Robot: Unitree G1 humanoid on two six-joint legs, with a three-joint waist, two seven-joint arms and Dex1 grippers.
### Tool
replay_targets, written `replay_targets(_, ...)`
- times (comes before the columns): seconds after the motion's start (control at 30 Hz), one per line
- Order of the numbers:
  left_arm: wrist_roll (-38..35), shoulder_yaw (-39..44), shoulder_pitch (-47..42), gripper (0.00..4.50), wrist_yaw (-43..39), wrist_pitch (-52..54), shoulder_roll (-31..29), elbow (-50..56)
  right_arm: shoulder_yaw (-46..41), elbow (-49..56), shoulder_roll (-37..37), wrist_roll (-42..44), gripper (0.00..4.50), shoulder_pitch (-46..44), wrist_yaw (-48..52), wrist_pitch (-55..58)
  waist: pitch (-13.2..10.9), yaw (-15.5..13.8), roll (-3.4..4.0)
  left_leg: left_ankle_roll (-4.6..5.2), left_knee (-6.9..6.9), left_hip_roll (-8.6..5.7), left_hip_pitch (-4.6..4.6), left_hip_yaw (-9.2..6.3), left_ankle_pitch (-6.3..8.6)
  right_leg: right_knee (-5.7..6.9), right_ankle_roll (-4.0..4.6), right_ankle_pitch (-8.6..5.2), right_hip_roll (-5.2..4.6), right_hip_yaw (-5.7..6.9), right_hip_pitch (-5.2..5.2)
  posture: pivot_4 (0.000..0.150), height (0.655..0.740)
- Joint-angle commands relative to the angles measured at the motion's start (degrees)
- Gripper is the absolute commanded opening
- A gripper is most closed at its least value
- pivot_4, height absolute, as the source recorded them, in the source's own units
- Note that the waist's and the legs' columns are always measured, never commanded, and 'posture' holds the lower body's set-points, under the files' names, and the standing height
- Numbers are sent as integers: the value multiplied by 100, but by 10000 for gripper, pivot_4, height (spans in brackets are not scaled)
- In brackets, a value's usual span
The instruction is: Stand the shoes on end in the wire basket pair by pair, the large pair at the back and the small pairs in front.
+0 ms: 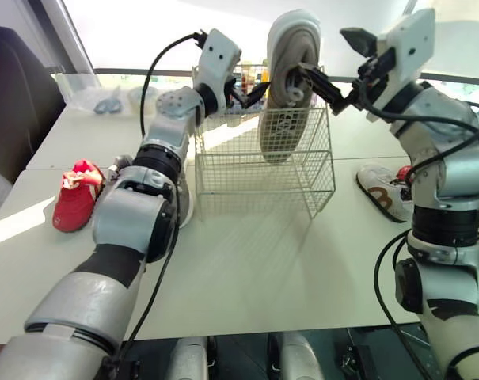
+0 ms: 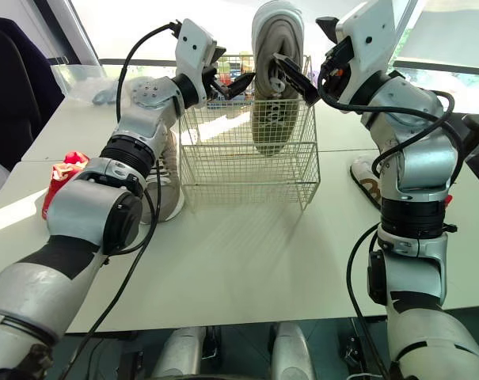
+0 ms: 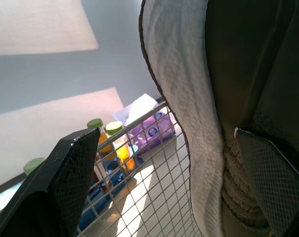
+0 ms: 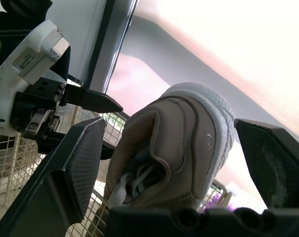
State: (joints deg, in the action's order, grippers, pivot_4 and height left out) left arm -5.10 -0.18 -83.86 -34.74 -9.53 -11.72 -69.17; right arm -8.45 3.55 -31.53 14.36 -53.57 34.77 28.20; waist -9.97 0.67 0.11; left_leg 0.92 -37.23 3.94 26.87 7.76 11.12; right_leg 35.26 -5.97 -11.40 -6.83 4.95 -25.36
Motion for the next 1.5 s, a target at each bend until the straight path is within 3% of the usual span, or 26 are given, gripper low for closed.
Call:
replay_targets(0.03, 80, 115, -232, 45000, 80, -172, -15, 33, -179, 307, -133, 91, 44764, -43, -137, 12, 0, 9, 0, 0, 0, 0, -1, 0, 0, 1, 0, 0, 0, 0, 0, 1500, 7400)
replay_targets(0.27, 32, 234, 22, 45000, -56, 87, -475, 534, -381, 485, -394, 360, 44764, -41, -69, 199, -1, 10, 0, 0, 1, 0, 0, 0, 0, 1, 0, 0, 0, 0, -2, 1500, 7400)
replay_targets(0.4, -634, 645, 629, 45000, -446, 1490, -977, 2273, -640, 761, -727, 947, 44764, 43, 370, 445, -2, 30, 1, 0, 9, 1, 2, -2, 0, 1, 0, 0, 0, -1, -6, 1500, 7400)
replay_targets(0.5, -1016, 935, 1156, 45000, -207, 2823, -1353, 3673, -745, 939, -907, 1401, 44764, 109, 701, 615, -3, 28, 1, 0, 10, 2, 1, -4, 0, 5, 0, -1, 0, -1, -6, 1500, 7400)
replay_targets(0.67, -658, 1055, 1910, 45000, 505, 3751, -2069, 4582, -725, 1006, -981, 1821, 44764, 4, 915, 733, -3, 23, 1, 0, 1, 2, -16, -4, 0, 15, -1, -1, 0, -1, 11, 1500, 7400)
replay_targets(0.83, -230, 1010, 2211, 45000, 962, 3263, -2399, 3696, -503, 914, -918, 1831, 44764, -67, 929, 637, -2, -24, -1, -1, -2, 2, -20, -4, 0, 14, 0, -1, 0, 0, 18, 1500, 7400)
replay_targets(1.13, -517, 1165, 2063, 45000, 493, 2989, -1953, 1932, -392, 928, -933, 1878, 44764, -108, 899, 630, -4, -1, -5, -2, -2, 1, -12, -1, 0, 12, 0, -1, 0, 0, 10, 1500, 7400)
replay_targets(1.4, -514, 1229, 2062, 45000, 687, 2891, -1840, 971, -379, 1015, -935, 1859, 44764, -71, 774, 669, -5, 12, -6, -2, 2, 1, -14, 0, 0, 13, 0, -1, 0, 0, 6, 1500, 7400)
replay_targets(1.5, -529, 1242, 2065, 37107, 681, 3005, -1809, 832, -363, 1013, -928, 1840, 45000, -81, 747, 662, -5, 3, -6, -2, 1, 1, -14, 0, 0, 12, 0, -1, 0, 0, 7, 1500, 7400)
